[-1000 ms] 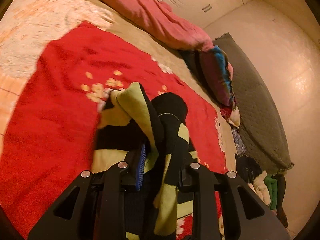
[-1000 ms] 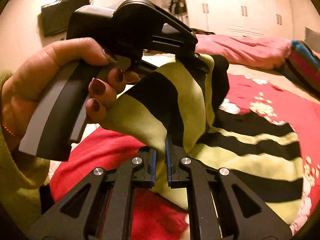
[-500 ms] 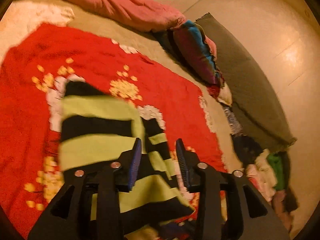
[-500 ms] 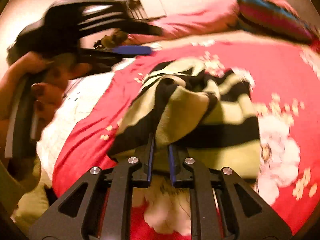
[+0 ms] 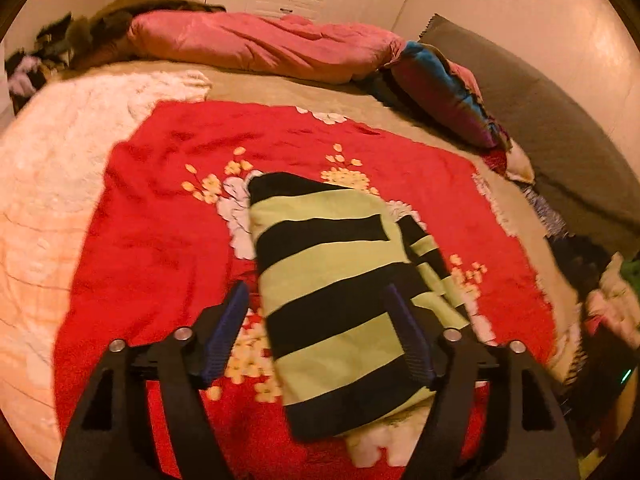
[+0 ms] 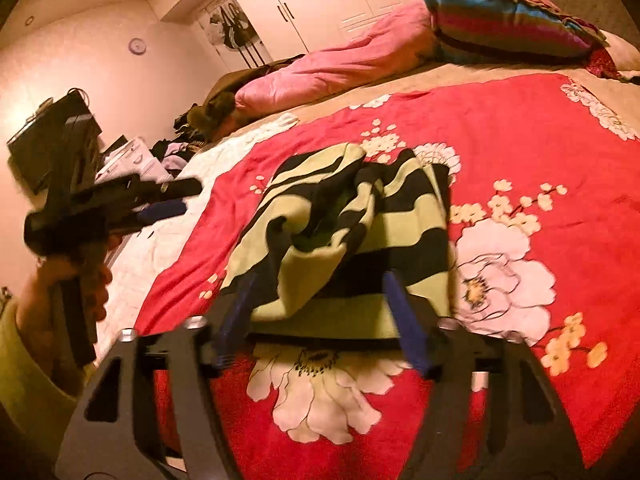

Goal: Fold small clothes

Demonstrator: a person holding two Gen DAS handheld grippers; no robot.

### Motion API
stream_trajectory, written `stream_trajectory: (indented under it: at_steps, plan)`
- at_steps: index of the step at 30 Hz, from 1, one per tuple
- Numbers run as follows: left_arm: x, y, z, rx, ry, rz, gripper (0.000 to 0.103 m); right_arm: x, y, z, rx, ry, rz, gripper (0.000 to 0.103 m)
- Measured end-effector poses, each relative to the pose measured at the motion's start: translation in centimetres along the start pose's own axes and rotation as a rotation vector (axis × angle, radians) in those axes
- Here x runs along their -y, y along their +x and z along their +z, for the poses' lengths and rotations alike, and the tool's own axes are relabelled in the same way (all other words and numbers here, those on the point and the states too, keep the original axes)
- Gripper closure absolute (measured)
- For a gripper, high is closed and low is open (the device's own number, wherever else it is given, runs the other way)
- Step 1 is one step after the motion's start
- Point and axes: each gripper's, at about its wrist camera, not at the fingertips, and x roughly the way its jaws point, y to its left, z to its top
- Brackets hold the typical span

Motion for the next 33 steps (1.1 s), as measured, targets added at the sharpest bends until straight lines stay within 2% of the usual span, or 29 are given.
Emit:
stream_trajectory:
  at_steps: [4, 6, 9, 14, 17, 19, 20, 25, 28, 30, 33]
  plan:
    - [0.3, -0.4, -0.3, 0.016, 0.058, 0.054, 0.026, 0.9, -0.4, 2.0, -0.002, 0.035, 0.017, 0.021]
    - [0.3, -0.3, -0.5, 0.017, 0.070, 0.060, 0.024, 0.9, -0.4, 2.9, -0.002, 0.042, 0.020, 0.020]
    - [0.2, 0.1, -0.8, 0.009, 0.081, 0.066, 0.024, 0.7, 0.8, 4.5, -0.047, 0.041, 0.026, 0.013]
    - [-0.4, 1.1, -1.6, -0.014, 0.070, 0.077, 0.024, 0.8, 4.0, 6.5, -0.150, 0.049, 0.019, 0.011]
    - [-0.8, 1.7, -2.1, -0.029, 0.067, 0.086, 0.024, 1.9, 5.7, 7.3, -0.183, 0.120, 0.043, 0.011]
    - [-1.1, 2.2, -2.4, -0.040, 0.064, 0.089, 0.016, 2.8, 7.1, 7.7, -0.210, 0.180, 0.066, 0.011]
    - [-1.2, 2.4, -2.6, -0.044, 0.062, 0.090, 0.015, 3.3, 7.7, 7.9, -0.220, 0.210, 0.078, 0.011]
    - [-1.3, 3.9, -3.6, -0.079, 0.057, 0.083, 0.015, 5.2, 11.0, 8.3, -0.305, 0.354, 0.128, 0.011]
    - [-1.0, 4.8, -4.1, -0.097, 0.061, 0.069, 0.015, 5.3, 12.7, 8.3, -0.336, 0.385, 0.130, 0.012]
    - [-0.8, 5.2, -4.4, -0.107, 0.068, 0.060, 0.015, 4.5, 13.4, 8.6, -0.340, 0.352, 0.120, 0.023]
    - [-0.6, 5.8, -4.7, -0.121, 0.065, 0.046, 0.015, 2.7, 14.1, 8.9, -0.365, 0.249, 0.113, 0.047]
